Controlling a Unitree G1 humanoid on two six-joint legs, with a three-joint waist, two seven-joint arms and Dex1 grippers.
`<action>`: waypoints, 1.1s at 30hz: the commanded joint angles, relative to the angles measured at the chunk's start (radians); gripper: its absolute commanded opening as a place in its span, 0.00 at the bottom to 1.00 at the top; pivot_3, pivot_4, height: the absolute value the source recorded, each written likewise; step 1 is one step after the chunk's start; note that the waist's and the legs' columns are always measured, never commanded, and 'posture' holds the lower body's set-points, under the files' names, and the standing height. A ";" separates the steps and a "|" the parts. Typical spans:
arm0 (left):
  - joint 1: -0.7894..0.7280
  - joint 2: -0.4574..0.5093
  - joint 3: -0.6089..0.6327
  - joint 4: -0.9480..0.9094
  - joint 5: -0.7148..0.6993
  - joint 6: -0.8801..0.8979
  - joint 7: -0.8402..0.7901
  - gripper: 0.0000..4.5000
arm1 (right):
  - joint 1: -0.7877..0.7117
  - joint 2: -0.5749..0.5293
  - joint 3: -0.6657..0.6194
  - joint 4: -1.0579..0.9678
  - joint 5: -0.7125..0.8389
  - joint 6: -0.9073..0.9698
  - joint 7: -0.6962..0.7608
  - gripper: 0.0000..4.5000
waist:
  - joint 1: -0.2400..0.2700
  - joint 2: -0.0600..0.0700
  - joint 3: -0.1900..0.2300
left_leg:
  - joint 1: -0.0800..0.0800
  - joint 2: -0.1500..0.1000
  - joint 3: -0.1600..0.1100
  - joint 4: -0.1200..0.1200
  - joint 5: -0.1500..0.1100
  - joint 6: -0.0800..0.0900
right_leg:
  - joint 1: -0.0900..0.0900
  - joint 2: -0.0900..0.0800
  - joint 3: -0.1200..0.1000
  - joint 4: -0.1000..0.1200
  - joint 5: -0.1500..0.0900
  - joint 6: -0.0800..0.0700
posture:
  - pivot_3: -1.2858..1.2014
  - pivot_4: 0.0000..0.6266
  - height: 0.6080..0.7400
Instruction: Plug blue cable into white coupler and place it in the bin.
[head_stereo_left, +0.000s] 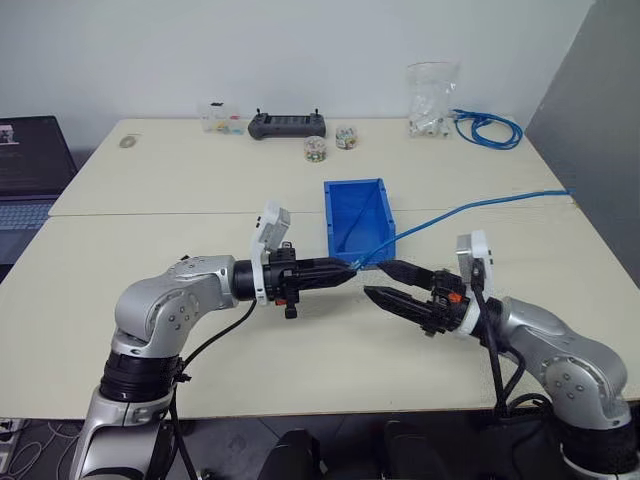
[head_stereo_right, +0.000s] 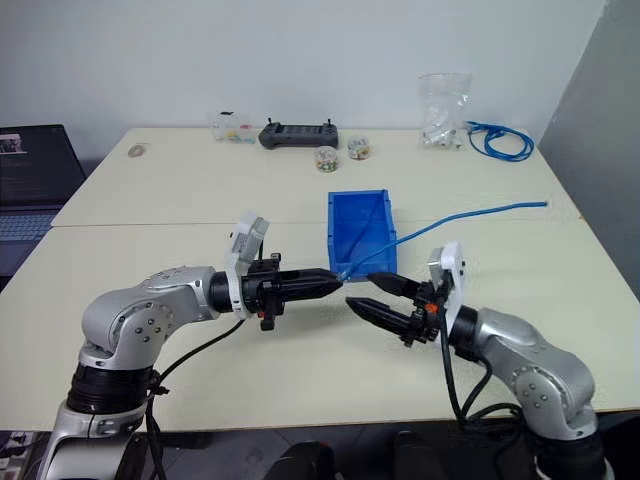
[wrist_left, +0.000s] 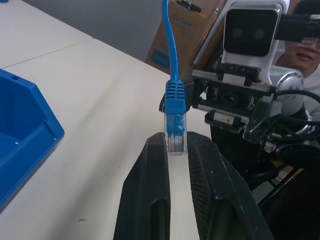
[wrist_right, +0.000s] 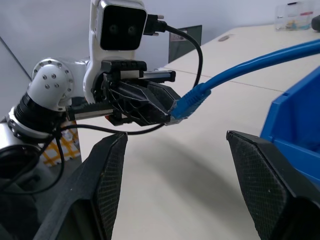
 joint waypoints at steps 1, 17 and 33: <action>-0.021 -0.006 0.013 -0.049 -0.044 0.029 0.026 0.05 | -0.070 0.057 0.016 0.036 0.047 0.001 -0.030 0.75 | -0.003 0.000 0.000 | 0.000 0.000 0.000 0.000 0.000 0.000 | 0.000 0.000 0.000 0.000 0.000 0.000 | 0.52 0.24 1.00; -0.007 0.017 0.019 -0.078 -0.077 0.051 0.059 0.05 | -0.126 0.063 -0.016 0.109 0.161 0.045 -0.021 0.37 | -0.001 0.000 0.000 | 0.000 0.000 0.000 0.000 0.000 0.000 | 0.000 0.000 0.000 0.000 0.000 0.000 | 0.52 0.24 1.00; 0.044 0.047 -0.022 -0.074 0.026 -0.062 0.051 0.05 | -0.112 0.033 -0.013 0.085 0.289 0.115 -0.036 0.04 | -0.001 0.000 0.000 | 0.000 0.000 0.000 0.000 0.000 0.000 | 0.000 0.000 0.000 0.000 0.000 0.000 | 0.52 0.24 1.00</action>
